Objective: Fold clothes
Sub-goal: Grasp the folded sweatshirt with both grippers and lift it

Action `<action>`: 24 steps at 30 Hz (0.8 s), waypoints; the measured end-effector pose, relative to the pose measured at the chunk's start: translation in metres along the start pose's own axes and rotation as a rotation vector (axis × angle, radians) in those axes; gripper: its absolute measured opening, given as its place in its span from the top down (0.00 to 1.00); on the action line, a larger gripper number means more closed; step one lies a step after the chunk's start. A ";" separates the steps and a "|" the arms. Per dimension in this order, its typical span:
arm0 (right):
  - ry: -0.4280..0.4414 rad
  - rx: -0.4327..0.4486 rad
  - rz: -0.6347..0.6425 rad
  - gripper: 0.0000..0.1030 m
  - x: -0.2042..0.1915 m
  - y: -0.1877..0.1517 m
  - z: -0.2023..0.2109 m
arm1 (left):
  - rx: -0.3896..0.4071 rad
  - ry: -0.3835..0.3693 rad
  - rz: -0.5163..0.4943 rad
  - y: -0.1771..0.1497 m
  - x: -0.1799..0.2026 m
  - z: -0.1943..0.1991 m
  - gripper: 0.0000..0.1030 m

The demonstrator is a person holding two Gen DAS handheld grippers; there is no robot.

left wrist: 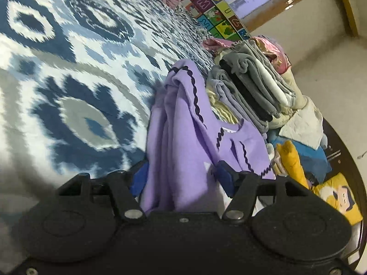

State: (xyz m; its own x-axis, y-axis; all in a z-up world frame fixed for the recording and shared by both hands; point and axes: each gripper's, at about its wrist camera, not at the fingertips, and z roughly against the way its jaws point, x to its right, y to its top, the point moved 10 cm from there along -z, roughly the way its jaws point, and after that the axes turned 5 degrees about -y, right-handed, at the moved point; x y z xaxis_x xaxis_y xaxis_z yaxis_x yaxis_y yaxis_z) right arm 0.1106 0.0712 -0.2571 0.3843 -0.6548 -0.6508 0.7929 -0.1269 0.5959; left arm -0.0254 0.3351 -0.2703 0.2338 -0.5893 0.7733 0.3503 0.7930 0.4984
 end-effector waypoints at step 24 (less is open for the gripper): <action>0.233 0.031 0.040 0.60 -0.076 0.005 0.014 | 0.112 -0.195 0.055 0.031 0.011 0.055 0.66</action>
State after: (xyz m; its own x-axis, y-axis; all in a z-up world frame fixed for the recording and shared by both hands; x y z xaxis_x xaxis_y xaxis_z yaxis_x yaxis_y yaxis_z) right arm 0.0784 0.1101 -0.1978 0.5165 -0.4706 -0.7154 0.7614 -0.1299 0.6351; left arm -0.0615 0.3616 -0.2245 0.0665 -0.5128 0.8559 0.2362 0.8415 0.4859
